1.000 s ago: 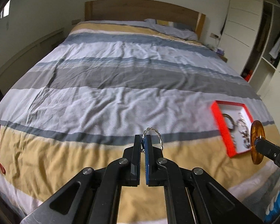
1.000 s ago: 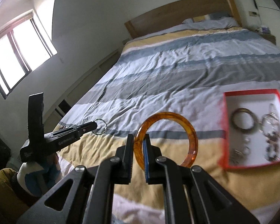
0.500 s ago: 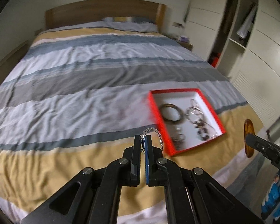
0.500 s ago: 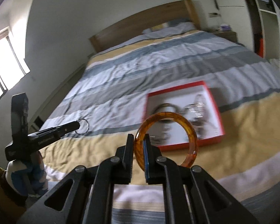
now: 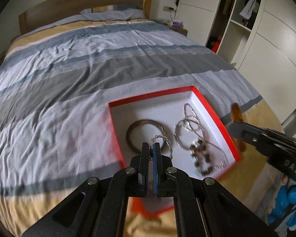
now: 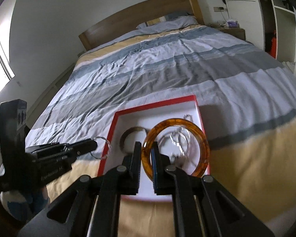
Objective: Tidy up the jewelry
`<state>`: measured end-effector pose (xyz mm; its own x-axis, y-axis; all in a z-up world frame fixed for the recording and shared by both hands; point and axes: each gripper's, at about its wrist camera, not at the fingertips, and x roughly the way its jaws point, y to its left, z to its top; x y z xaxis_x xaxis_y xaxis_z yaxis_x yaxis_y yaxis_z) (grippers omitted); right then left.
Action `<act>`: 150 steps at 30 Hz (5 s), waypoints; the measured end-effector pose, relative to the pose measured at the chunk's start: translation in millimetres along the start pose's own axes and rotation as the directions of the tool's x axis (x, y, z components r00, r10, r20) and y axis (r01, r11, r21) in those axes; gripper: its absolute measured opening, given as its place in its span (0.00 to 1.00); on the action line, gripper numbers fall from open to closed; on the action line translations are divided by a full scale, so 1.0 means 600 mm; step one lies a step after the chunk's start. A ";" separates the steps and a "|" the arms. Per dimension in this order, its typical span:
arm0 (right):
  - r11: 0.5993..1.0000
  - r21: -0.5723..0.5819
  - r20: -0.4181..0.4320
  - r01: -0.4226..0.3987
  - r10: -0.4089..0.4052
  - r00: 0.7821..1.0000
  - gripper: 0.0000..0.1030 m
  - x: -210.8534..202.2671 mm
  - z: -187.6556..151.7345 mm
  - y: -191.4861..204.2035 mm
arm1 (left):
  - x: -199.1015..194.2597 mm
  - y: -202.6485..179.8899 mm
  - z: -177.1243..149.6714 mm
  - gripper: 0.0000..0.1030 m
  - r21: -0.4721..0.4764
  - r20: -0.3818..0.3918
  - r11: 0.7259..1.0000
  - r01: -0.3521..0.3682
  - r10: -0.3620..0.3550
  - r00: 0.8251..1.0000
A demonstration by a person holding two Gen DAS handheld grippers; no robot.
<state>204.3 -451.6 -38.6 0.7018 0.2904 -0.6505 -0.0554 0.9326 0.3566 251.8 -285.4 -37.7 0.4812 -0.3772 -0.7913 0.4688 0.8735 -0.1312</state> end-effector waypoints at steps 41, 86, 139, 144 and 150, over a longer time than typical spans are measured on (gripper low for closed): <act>0.994 -0.018 -0.148 0.107 -0.109 0.983 0.30 0.181 0.058 -0.054 | 0.142 0.040 0.044 0.36 -0.078 -0.058 0.995 -0.064 0.060 0.997; 0.966 -0.162 0.043 0.200 -0.196 0.980 0.74 -0.159 -0.157 0.207 | -0.324 0.045 -0.235 0.86 -0.185 0.146 0.926 -0.330 0.358 0.922; 0.929 -0.153 0.121 0.338 -0.322 0.939 0.74 -0.221 -0.264 0.271 | -0.489 0.143 -0.400 0.99 -0.304 0.271 0.877 -0.372 0.454 0.849; 0.927 -0.146 0.103 0.344 -0.332 0.938 0.74 -0.204 -0.266 0.257 | -0.459 0.157 -0.402 0.99 -0.311 0.224 0.869 -0.384 0.460 0.859; 0.928 -0.148 0.073 0.343 -0.336 0.939 0.74 -0.175 -0.271 0.244 | -0.410 0.175 -0.409 0.99 -0.303 0.142 0.856 -0.419 0.475 0.868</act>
<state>6.9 -310.5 -27.3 0.7295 -0.0559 -0.6816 0.0841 0.9964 0.0082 0.8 -25.6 -3.5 0.7458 0.0438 -0.6648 -0.0250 0.9990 0.0378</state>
